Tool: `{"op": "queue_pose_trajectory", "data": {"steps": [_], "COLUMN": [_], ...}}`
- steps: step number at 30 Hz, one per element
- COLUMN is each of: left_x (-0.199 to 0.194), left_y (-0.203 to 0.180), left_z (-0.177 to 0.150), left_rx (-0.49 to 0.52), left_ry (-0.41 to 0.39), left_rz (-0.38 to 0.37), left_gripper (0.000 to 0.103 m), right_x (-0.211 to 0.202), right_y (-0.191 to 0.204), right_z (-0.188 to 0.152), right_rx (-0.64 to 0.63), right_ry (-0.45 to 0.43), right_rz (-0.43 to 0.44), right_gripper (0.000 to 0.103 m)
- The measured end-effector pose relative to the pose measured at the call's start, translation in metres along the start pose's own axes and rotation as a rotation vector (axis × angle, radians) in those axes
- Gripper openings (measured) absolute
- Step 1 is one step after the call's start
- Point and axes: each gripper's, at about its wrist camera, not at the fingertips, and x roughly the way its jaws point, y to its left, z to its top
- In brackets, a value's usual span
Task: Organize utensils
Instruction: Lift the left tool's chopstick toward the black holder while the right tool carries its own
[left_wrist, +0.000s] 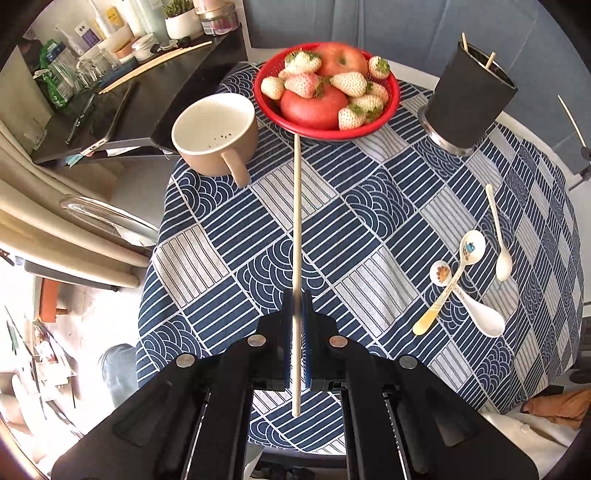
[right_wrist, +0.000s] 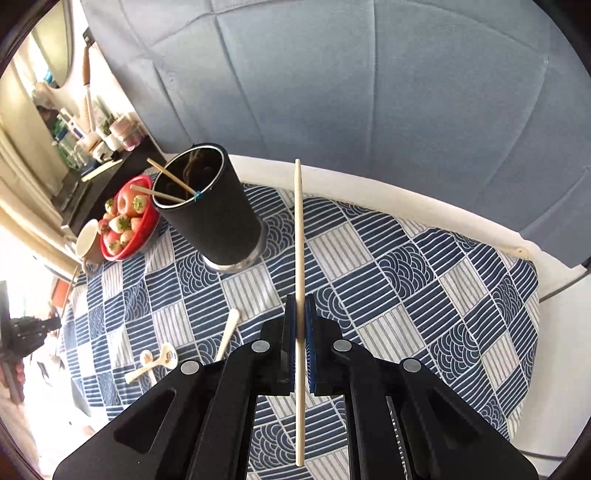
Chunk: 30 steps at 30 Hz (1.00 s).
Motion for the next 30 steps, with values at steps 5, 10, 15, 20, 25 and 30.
{"op": "queue_pose_trajectory", "data": {"steps": [5, 10, 15, 20, 25, 30], "left_x": [-0.028, -0.052, -0.071, -0.082, -0.080, -0.073], "left_y": [-0.003, -0.015, -0.035, -0.060, -0.084, -0.112], "left_z": [0.021, 0.055, 0.099, 0.138, 0.168, 0.192], "left_rx": [-0.022, -0.012, -0.010, -0.038, -0.098, -0.098], "left_ry": [-0.054, -0.116, -0.172, -0.261, -0.345, -0.416], "left_rz": [0.020, 0.038, 0.051, -0.002, -0.056, -0.121], "left_gripper": [0.005, 0.005, 0.005, 0.005, 0.005, 0.005], "right_x": [-0.013, -0.032, -0.047, -0.056, -0.046, -0.028], "right_y": [-0.005, -0.004, 0.000, 0.011, 0.020, 0.026], "right_z": [0.014, 0.040, 0.073, 0.098, 0.113, 0.120], "right_rx": [-0.008, -0.034, -0.056, -0.111, -0.163, -0.210], "right_ry": [-0.039, -0.102, -0.171, -0.284, -0.371, -0.436], "right_rz": [0.013, 0.022, 0.052, 0.142, 0.223, 0.335], "right_gripper": [0.005, 0.005, 0.005, 0.005, 0.005, 0.005]}}
